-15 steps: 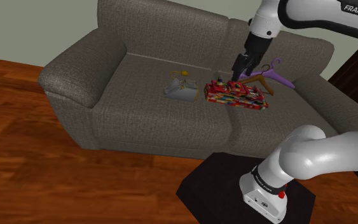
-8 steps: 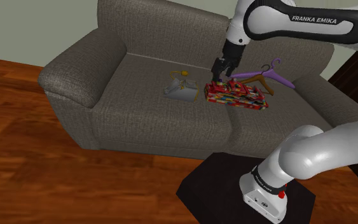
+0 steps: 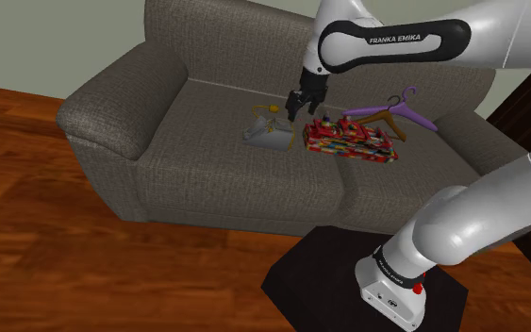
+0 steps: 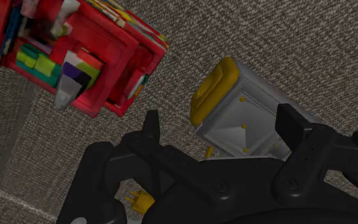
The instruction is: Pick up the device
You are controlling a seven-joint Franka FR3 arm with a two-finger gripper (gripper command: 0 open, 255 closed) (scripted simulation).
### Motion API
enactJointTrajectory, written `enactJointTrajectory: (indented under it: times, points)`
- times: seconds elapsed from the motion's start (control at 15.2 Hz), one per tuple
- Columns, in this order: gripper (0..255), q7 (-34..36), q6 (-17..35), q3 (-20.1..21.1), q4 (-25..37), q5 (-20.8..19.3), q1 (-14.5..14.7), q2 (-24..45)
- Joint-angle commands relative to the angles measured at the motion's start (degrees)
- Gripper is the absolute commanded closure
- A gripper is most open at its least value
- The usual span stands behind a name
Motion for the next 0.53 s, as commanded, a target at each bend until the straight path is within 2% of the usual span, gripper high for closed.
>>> enactJointTrajectory:
  times: [0.0,0.46]
  points:
    - [0,0.31,2.55,-0.03,1.86,-0.56,-0.23,3.86]
    - [0,1.78,8.69,-0.11,11.78,-2.64,-0.68,18.44]
